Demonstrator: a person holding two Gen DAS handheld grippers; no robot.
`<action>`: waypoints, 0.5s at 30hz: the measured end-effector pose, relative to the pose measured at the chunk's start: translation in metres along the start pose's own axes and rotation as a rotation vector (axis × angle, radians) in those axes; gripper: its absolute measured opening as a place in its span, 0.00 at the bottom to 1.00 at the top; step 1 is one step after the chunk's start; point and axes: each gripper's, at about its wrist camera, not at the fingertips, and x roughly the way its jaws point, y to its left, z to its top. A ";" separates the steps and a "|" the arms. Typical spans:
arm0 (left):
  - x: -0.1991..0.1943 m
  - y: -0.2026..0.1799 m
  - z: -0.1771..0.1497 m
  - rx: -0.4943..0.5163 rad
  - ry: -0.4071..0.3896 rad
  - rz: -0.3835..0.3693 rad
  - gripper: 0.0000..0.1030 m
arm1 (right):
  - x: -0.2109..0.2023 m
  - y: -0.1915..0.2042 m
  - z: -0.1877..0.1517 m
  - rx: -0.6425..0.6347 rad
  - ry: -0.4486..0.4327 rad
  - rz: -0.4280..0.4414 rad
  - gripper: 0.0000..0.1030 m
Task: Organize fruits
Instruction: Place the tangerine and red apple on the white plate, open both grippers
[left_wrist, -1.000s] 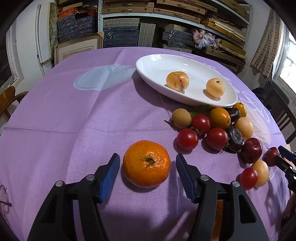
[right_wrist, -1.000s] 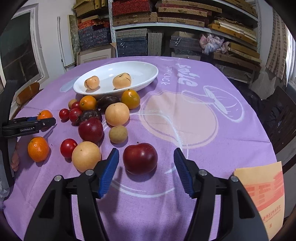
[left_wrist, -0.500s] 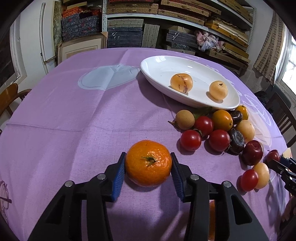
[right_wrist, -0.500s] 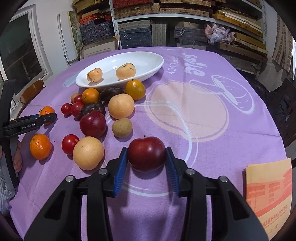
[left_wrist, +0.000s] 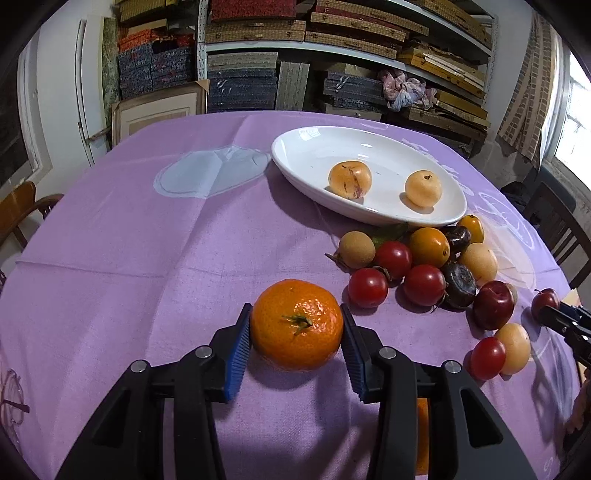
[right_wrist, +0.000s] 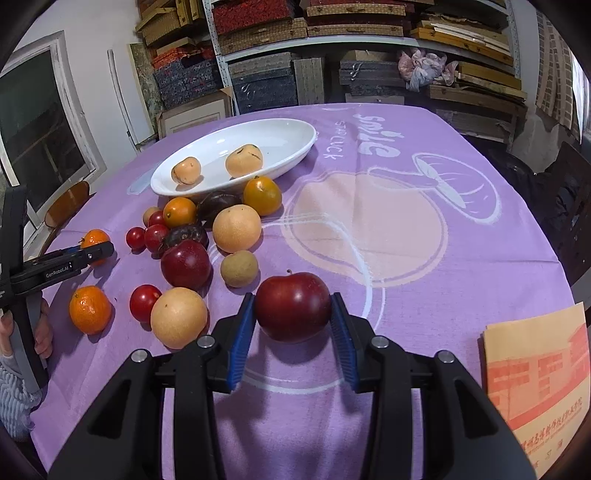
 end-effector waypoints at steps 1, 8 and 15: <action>0.000 -0.003 0.005 0.014 -0.004 0.005 0.44 | 0.000 0.001 0.004 -0.001 -0.003 0.011 0.39; 0.013 -0.025 0.077 0.076 -0.039 -0.008 0.44 | 0.002 0.028 0.081 -0.117 -0.059 -0.014 0.39; 0.060 -0.034 0.146 0.046 -0.002 -0.010 0.44 | 0.072 0.035 0.163 -0.087 -0.011 -0.009 0.39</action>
